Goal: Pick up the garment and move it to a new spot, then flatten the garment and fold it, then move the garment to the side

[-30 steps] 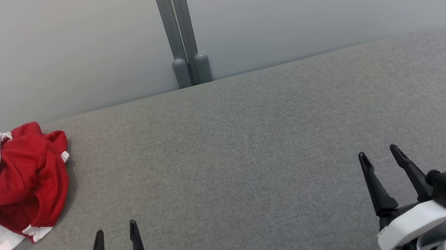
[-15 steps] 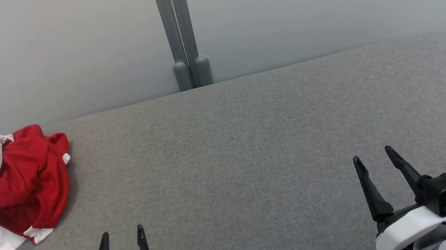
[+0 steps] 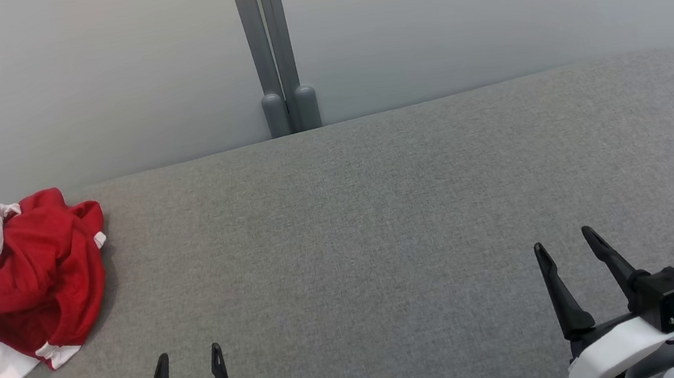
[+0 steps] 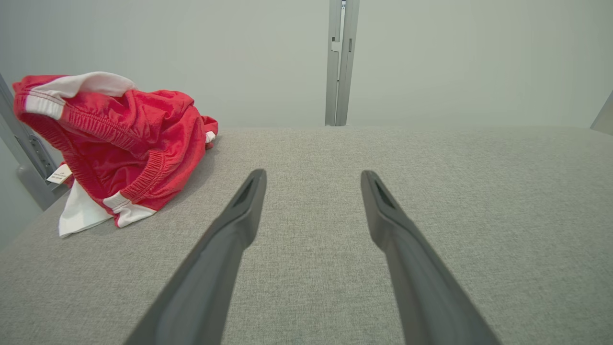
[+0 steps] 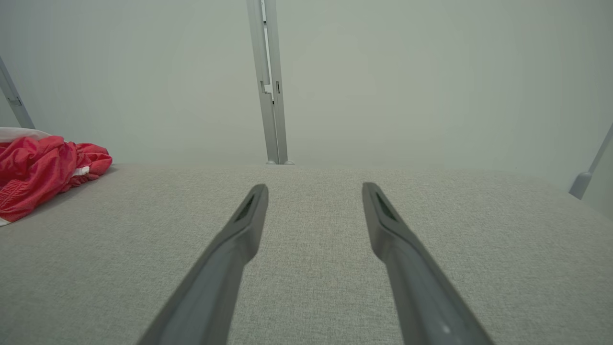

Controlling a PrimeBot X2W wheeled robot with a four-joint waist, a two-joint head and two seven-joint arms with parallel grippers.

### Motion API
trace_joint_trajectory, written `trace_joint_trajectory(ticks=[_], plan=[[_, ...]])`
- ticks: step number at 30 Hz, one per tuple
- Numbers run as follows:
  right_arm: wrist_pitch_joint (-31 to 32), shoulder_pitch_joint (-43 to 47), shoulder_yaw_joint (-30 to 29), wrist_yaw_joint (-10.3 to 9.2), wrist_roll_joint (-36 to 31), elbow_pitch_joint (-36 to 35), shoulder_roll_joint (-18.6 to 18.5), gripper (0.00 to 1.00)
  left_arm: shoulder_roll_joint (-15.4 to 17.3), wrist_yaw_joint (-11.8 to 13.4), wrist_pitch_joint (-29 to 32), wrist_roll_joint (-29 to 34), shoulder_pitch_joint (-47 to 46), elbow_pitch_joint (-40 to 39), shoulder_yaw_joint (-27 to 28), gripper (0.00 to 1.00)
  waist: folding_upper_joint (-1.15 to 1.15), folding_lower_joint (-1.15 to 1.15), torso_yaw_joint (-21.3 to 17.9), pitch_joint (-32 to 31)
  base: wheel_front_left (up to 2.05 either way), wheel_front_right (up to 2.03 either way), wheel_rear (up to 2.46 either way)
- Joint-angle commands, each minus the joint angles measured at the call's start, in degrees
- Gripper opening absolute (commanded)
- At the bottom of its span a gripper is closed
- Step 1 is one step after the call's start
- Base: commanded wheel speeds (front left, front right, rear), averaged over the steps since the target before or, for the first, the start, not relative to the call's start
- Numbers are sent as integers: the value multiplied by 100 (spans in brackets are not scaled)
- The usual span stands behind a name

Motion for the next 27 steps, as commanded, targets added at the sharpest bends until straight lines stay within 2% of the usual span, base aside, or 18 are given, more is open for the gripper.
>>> trace_joint_trajectory(ticks=[1, 18, 22, 27], plan=[[-20, 31, -9, 2, 40, 11, -24, 100, 40, 5, -4, -9, 40, 20, 1, 100, 0, 0, 1, 2, 0, 0, 0], [-20, 48, -82, 2, 57, 22, -22, 100, 40, -26, -4, 6, -29, 23, 2, 100, 0, 0, 104, 42, 0, 0, 0], [-19, 68, -49, 2, 108, -54, -21, 100, 39, -4, -4, 48, -81, -22, 36, 100, 0, 0, 353, 87, 0, 0, 0], [-19, 66, -84, 2, 137, -142, -21, 100, 41, -26, -4, 132, -143, -80, 81, 100, 0, 0, 1031, 176, 0, 0, 0]])
